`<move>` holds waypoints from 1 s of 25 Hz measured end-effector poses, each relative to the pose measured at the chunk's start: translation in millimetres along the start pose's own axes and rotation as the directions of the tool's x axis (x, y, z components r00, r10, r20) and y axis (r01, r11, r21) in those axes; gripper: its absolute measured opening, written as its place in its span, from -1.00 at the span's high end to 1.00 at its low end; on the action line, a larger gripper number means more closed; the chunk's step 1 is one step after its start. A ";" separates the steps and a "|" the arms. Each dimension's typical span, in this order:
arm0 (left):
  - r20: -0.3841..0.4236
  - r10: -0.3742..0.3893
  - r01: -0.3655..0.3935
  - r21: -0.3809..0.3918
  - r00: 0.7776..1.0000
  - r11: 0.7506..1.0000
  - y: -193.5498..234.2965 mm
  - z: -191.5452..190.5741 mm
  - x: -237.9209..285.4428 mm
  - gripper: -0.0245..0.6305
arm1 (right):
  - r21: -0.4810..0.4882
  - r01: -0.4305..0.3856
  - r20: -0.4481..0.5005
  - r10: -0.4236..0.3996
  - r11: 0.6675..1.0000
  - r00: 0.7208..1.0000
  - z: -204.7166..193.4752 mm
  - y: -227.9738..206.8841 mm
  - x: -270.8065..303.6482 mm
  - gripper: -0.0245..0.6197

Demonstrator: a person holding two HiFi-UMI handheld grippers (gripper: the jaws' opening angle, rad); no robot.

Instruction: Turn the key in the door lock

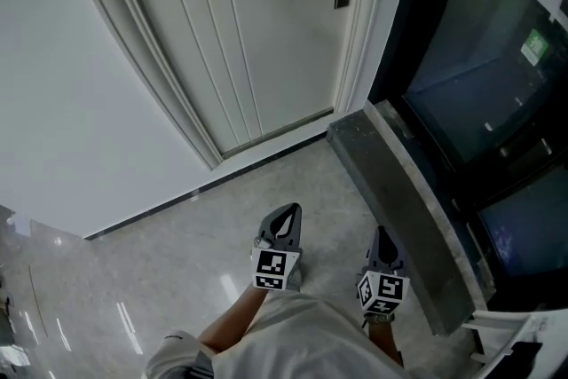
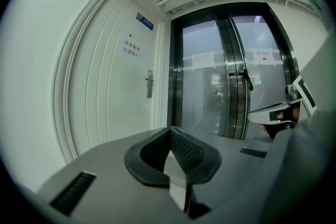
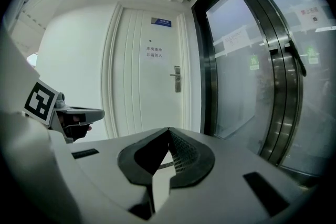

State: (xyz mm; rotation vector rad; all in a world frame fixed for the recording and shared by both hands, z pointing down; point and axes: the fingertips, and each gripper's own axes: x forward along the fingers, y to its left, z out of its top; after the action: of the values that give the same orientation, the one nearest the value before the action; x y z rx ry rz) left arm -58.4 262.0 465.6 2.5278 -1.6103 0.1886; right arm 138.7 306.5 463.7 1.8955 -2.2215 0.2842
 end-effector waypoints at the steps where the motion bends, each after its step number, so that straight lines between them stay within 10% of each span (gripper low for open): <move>1: -0.002 -0.002 0.002 0.000 1.000 1.000 5.9 2.3 8.2 0.90 | -0.002 0.001 0.000 -0.001 1.000 1.000 3.9 1.6 9.6 0.92; 25: -0.011 -0.109 0.109 -0.028 0.994 0.994 83.1 19.3 131.5 0.90 | -0.020 0.010 -0.057 -0.011 1.000 0.998 35.3 30.8 161.3 0.92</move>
State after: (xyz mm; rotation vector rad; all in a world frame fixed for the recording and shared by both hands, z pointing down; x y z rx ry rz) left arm -77.9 106.7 474.3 2.5793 -1.4556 0.1683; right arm 82.5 148.7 474.6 1.8647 -2.1688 0.3094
